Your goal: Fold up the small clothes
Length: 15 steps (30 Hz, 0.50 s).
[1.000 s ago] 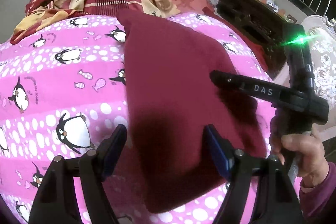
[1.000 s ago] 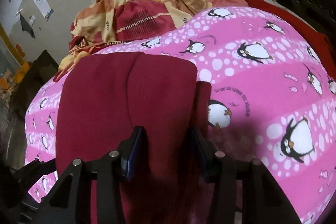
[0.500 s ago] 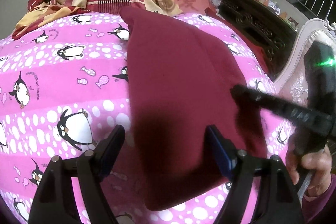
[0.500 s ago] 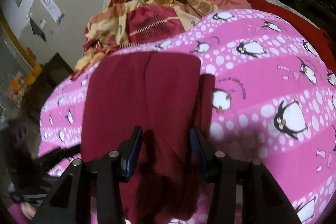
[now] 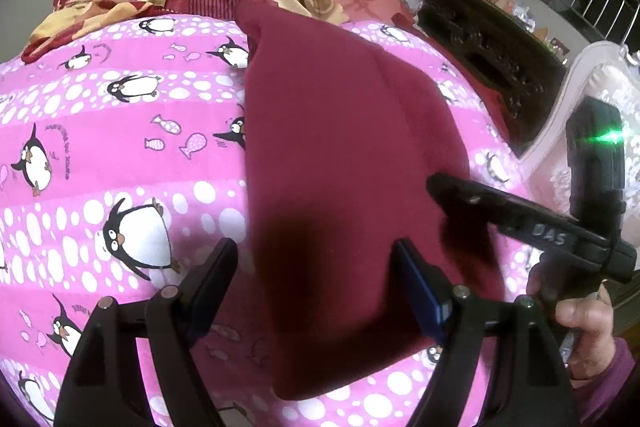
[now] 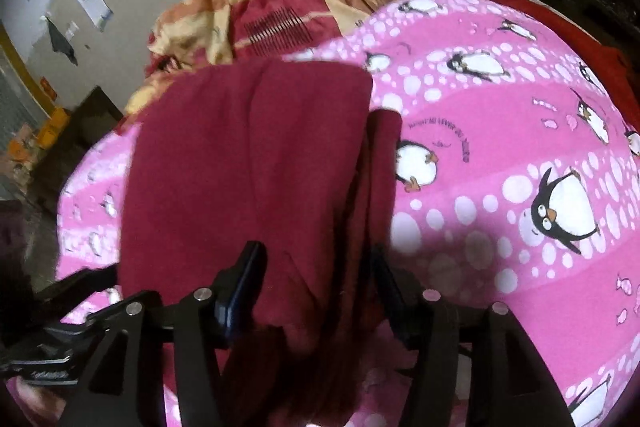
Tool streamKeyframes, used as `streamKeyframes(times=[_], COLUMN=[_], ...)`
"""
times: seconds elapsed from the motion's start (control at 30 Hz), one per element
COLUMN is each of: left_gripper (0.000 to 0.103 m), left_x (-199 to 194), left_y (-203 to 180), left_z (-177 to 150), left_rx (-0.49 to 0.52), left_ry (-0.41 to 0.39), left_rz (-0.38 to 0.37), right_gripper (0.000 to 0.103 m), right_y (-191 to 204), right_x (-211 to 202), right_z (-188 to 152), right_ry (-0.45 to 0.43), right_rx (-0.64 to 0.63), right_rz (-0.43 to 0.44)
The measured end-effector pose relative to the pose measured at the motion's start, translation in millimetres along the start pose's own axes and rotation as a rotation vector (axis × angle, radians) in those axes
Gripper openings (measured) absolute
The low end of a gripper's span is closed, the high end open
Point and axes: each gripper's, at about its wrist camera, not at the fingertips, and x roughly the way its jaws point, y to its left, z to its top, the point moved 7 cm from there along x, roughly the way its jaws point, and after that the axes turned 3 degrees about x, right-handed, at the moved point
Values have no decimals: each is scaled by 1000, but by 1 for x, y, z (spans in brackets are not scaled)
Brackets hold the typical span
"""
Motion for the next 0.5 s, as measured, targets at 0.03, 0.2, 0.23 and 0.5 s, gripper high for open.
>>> streamKeyframes(times=[0.03, 0.2, 0.23, 0.5], left_gripper=[79, 83, 83, 85], left_x=[-2, 0, 1, 28], left_y=[1, 13, 16, 17], left_z=[1, 8, 9, 15], left_rx=[-18, -138, -160, -213], left_ry=[-1, -2, -2, 37], left_rz=[-28, -145, -164, -238], right_gripper=[68, 85, 85, 86], right_y=[-2, -18, -18, -22], right_x=[-4, -3, 1, 30], right_z=[2, 5, 5, 5], right_ry=[-17, -23, -14, 33], right_rx=[14, 129, 137, 132], right_rz=[23, 124, 147, 225])
